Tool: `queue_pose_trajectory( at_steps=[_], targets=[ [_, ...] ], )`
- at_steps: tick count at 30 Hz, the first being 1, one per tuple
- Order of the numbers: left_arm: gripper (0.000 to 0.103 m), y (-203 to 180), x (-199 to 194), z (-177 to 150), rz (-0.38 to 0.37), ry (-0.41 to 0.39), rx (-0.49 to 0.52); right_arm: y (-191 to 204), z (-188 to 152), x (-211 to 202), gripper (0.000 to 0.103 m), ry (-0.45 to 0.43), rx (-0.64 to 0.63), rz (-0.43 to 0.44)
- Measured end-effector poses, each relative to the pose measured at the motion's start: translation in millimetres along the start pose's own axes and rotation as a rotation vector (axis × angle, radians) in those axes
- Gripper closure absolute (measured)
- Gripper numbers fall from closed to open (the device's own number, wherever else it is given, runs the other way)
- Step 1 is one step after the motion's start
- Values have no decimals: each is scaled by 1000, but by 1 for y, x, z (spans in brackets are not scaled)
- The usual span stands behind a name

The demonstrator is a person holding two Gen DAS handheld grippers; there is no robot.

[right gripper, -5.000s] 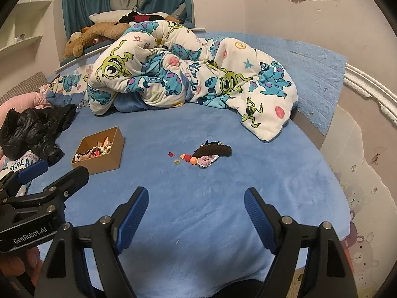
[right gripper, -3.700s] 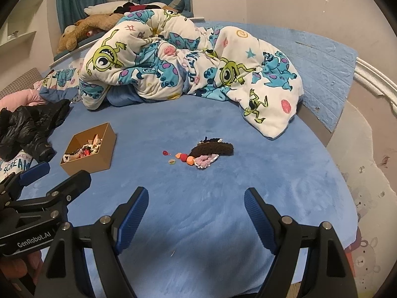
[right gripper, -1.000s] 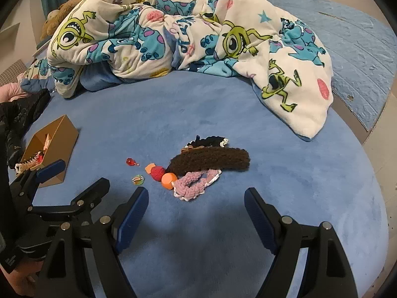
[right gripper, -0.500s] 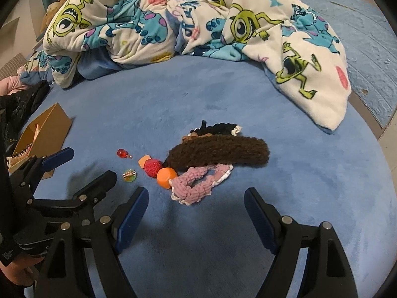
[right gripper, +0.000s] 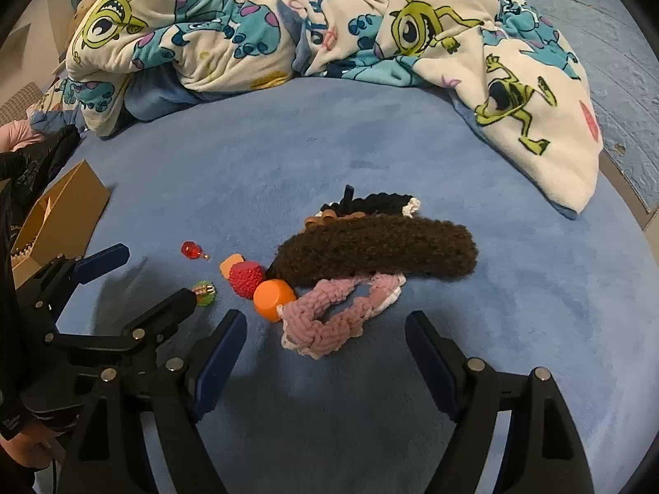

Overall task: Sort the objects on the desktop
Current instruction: 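Grasp the pink knitted scrunchie with the right tool while the left tool grasps the green trinket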

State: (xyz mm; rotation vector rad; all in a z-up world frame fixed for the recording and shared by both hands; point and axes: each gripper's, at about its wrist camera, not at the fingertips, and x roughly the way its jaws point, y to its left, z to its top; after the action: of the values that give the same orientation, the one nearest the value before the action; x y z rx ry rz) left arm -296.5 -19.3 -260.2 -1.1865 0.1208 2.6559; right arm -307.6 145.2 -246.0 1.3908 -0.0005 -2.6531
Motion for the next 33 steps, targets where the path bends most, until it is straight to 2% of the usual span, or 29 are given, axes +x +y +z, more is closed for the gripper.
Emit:
queue_pose_trajectory(
  at_steps=[2,6,8,11,17,22,33],
  targets=[
    [11,1,2,-1,-1,1,-2,0,0,5,41,12,3,-1],
    [11,2,3,-2,-3,3,-2,-2,-2,11,56,28,1,-2],
    [11,2,4,-3,-5,4,-3,-3,-3,13,73,29,-3,-14],
    [11,2,4,-3,-6,3,-1,-7,-5,11,84,27,4,-6],
    [13,-2,6,-2,-24,7,13,-14,-8,0,88,0,25,13],
    [36,-7,13,0,-56,38,36,-18,-10,-17,88,-37,43,25],
    [45,-20,17,2,-93,50,77,-22,-11,-39,88,-75,45,26]
  ],
)
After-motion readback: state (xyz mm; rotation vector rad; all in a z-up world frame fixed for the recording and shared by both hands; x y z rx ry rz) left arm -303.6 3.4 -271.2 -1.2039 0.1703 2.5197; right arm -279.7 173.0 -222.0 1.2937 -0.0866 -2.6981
